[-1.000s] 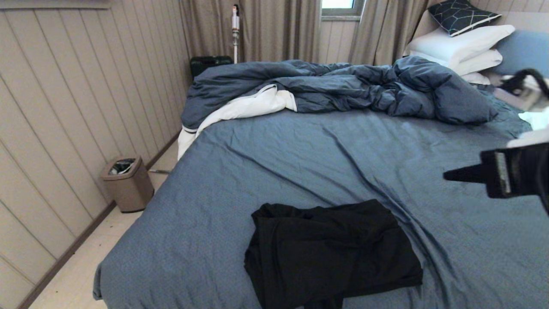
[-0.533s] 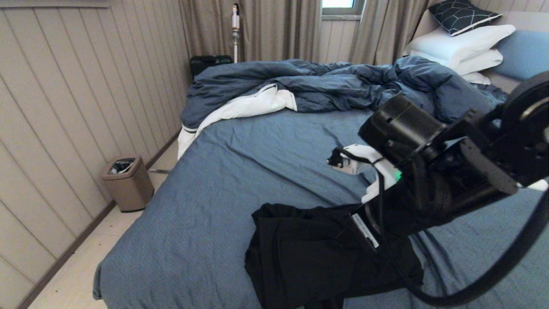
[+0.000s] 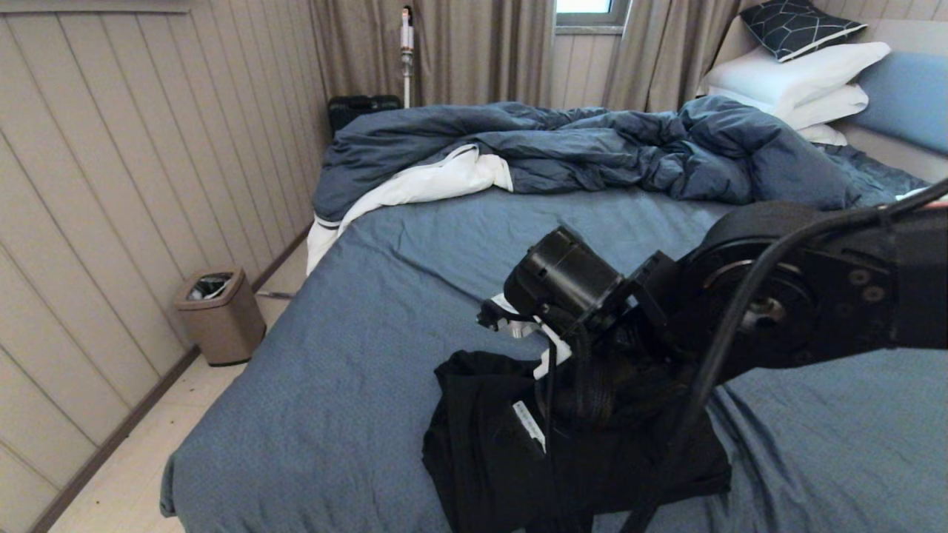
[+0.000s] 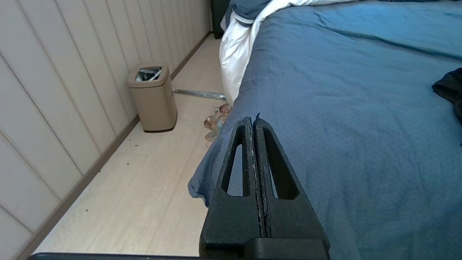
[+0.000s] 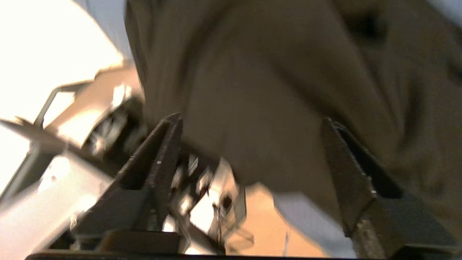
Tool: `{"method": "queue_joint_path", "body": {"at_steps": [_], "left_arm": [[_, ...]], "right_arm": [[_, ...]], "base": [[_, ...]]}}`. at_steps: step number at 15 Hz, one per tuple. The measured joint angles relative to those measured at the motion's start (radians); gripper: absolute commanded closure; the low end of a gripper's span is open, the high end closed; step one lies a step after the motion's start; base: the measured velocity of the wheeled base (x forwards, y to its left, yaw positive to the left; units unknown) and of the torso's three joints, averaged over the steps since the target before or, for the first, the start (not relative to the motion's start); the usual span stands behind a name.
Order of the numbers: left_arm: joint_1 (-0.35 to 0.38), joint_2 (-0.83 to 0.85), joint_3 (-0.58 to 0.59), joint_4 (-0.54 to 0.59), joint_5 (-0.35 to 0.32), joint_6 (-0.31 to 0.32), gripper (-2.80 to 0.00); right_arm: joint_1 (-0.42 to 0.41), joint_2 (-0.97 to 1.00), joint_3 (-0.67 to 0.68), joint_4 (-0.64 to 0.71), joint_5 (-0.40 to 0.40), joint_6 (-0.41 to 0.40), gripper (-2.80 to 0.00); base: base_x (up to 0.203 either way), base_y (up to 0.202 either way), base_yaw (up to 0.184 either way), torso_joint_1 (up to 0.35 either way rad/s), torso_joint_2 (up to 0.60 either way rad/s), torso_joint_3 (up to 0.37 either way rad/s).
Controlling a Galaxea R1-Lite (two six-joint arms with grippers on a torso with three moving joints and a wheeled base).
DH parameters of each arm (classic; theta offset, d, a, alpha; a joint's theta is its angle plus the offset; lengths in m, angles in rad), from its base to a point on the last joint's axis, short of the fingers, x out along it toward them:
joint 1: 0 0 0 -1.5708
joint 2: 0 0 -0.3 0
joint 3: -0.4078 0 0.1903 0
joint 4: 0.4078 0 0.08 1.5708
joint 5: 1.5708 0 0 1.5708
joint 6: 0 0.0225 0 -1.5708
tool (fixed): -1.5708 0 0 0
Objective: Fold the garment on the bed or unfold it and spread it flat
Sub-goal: Unford the black T-shirt
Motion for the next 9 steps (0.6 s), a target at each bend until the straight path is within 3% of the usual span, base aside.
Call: {"method": "queue_joint_path", "body": {"at_steps": [3,9], "left_arm": [[0.0,0.0,0.0,0.0,0.0,0.0,0.0],[0.0,0.0,0.0,0.0,0.0,0.0,0.0]], "right_arm": [[0.032,0.053,0.0,-0.072,-0.081,0.02,-2.8],[0.038,0.14,0.0,-0.16,-0.147,0.026,-2.8]], "base": [[0.0,0.0,0.0,0.0,0.0,0.0],[0.0,0.0,0.0,0.0,0.0,0.0]]}}
